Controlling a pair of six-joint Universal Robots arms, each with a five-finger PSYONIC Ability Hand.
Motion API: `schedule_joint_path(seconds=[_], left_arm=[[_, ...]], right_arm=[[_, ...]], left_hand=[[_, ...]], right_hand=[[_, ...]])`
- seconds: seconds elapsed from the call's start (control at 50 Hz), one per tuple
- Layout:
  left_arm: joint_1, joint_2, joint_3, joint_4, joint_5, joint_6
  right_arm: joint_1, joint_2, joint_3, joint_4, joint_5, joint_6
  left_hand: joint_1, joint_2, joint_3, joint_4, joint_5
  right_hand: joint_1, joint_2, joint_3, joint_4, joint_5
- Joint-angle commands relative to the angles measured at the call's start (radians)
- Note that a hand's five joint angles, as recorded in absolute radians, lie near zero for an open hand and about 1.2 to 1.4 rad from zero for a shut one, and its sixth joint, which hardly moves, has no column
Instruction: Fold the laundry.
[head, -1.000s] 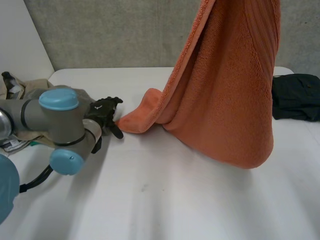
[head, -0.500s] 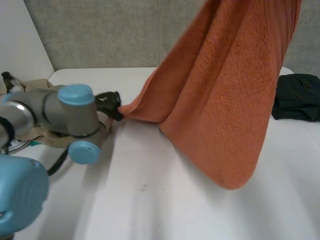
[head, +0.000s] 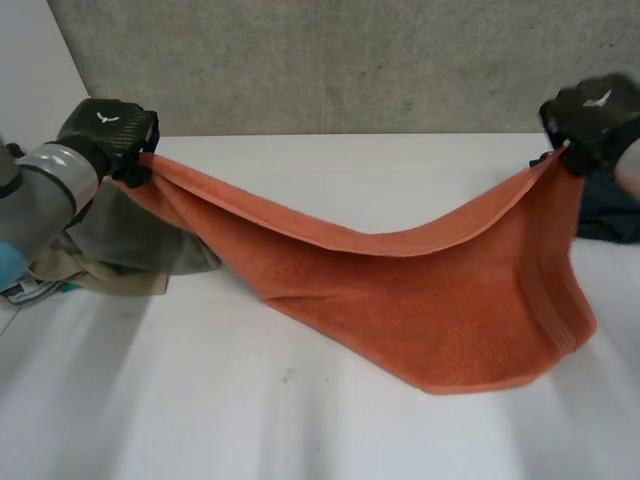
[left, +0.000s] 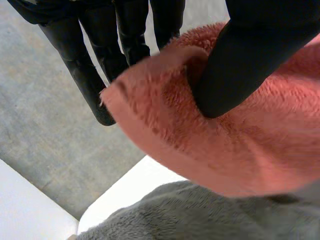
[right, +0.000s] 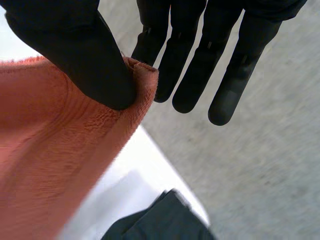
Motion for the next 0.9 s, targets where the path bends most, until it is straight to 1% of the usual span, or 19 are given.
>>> schedule_joint_path(seconds=[0.02, 0.04, 0.1, 0.12, 0.16, 0.18, 0.24, 0.26, 0.38, 0.52, 0.6, 0.62, 0.66, 0.72, 0.78, 0.8, 0.86, 0.88, 0.9], left_arm=[[-0.038, -0.3, 0.394, 0.027, -0.044, 0.043], [-0.051, -0.363, 0.521, 0.058, -0.06, 0.04], [-0.068, -0.44, 0.712, 0.137, -0.089, 0.028], [-0.079, -0.469, 0.82, 0.208, -0.107, 0.017], [-0.087, -0.491, 0.897, 0.28, -0.123, 0.006], [-0.09, -0.491, 0.93, 0.347, -0.126, -0.006], [-0.096, -0.462, 0.909, 0.424, -0.13, -0.035], [-0.098, -0.436, 0.866, 0.453, -0.129, -0.054], [-0.093, -0.354, 0.671, 0.468, -0.109, -0.069], [-0.078, -0.285, 0.415, 0.478, -0.11, -0.092], [-0.061, -0.253, 0.258, 0.475, -0.109, -0.117], [-0.059, -0.243, 0.193, 0.469, -0.106, -0.124], [-0.059, -0.232, 0.128, 0.46, -0.103, -0.13], [-0.064, -0.204, 0.005, 0.422, -0.092, -0.129], [-0.073, -0.164, -0.111, 0.347, -0.068, -0.127], [-0.076, -0.14, -0.171, 0.295, -0.052, -0.124], [-0.078, -0.097, -0.246, 0.21, -0.031, -0.115], [-0.075, -0.069, -0.295, 0.157, -0.012, -0.097], [-0.073, -0.054, -0.318, 0.132, -0.003, -0.083]], right_arm=[[0.051, 0.251, -0.241, -0.13, 0.148, 0.008], [0.054, 0.299, -0.332, -0.199, 0.184, 0.026], [0.057, 0.351, -0.457, -0.311, 0.224, 0.057], [0.057, 0.373, -0.527, -0.39, 0.24, 0.08], [0.057, 0.388, -0.585, -0.463, 0.247, 0.109], [0.056, 0.391, -0.624, -0.522, 0.251, 0.135], [0.054, 0.385, -0.663, -0.586, 0.252, 0.164], [0.054, 0.376, -0.671, -0.59, 0.249, 0.176], [0.044, 0.347, -0.61, -0.574, 0.186, 0.186], [0.016, 0.319, -0.418, -0.551, 0.145, 0.184], [0.004, 0.304, -0.295, -0.528, 0.087, 0.187], [-0.001, 0.301, -0.253, -0.509, 0.055, 0.187], [-0.004, 0.299, -0.208, -0.48, 0.031, 0.184], [-0.007, 0.302, -0.139, -0.407, -0.006, 0.169], [-0.024, 0.298, -0.077, -0.302, -0.03, 0.12], [-0.033, 0.293, -0.053, -0.238, -0.039, 0.079], [-0.05, 0.267, -0.017, -0.129, -0.053, -0.006], [-0.07, 0.244, 0.008, -0.051, -0.059, -0.067], [-0.081, 0.235, 0.021, -0.014, -0.061, -0.099]], left_hand=[[0.221, 0.201, 0.207, 0.197, 0.25], [0.221, 0.201, 0.207, 0.197, 0.25], [0.221, 0.201, 0.207, 0.197, 0.25], [0.221, 0.201, 0.207, 0.197, 0.25], [0.221, 0.201, 0.207, 0.197, 0.25], [0.221, 0.201, 0.207, 0.197, 0.25], [0.221, 0.201, 0.207, 0.197, 0.25], [0.221, 0.201, 0.207, 0.197, 0.25], [0.221, 0.201, 0.207, 0.197, 0.25], [0.221, 0.201, 0.207, 0.197, 0.25], [0.221, 0.201, 0.207, 0.197, 0.25], [0.221, 0.201, 0.207, 0.197, 0.25], [0.221, 0.201, 0.207, 0.197, 0.25], [0.221, 0.201, 0.207, 0.197, 0.25], [0.221, 0.201, 0.207, 0.197, 0.25], [0.221, 0.201, 0.207, 0.197, 0.25], [0.221, 0.201, 0.207, 0.197, 0.25], [0.221, 0.201, 0.207, 0.197, 0.25], [0.221, 0.201, 0.207, 0.197, 0.25]], right_hand=[[0.262, 0.207, 0.202, 0.195, 0.231], [0.262, 0.207, 0.202, 0.195, 0.231], [0.262, 0.207, 0.202, 0.195, 0.231], [0.262, 0.207, 0.202, 0.195, 0.231], [0.262, 0.207, 0.202, 0.195, 0.231], [0.262, 0.207, 0.202, 0.195, 0.231], [0.262, 0.207, 0.202, 0.195, 0.231], [0.262, 0.207, 0.202, 0.195, 0.231], [0.262, 0.207, 0.202, 0.195, 0.231], [0.262, 0.207, 0.202, 0.195, 0.231], [0.262, 0.207, 0.202, 0.195, 0.231], [0.262, 0.207, 0.202, 0.195, 0.231], [0.262, 0.207, 0.202, 0.195, 0.231], [0.262, 0.207, 0.202, 0.195, 0.231], [0.262, 0.207, 0.202, 0.195, 0.231], [0.262, 0.207, 0.202, 0.195, 0.231], [0.262, 0.207, 0.202, 0.195, 0.231], [0.262, 0.207, 0.202, 0.195, 0.231], [0.262, 0.207, 0.202, 0.195, 0.231]])
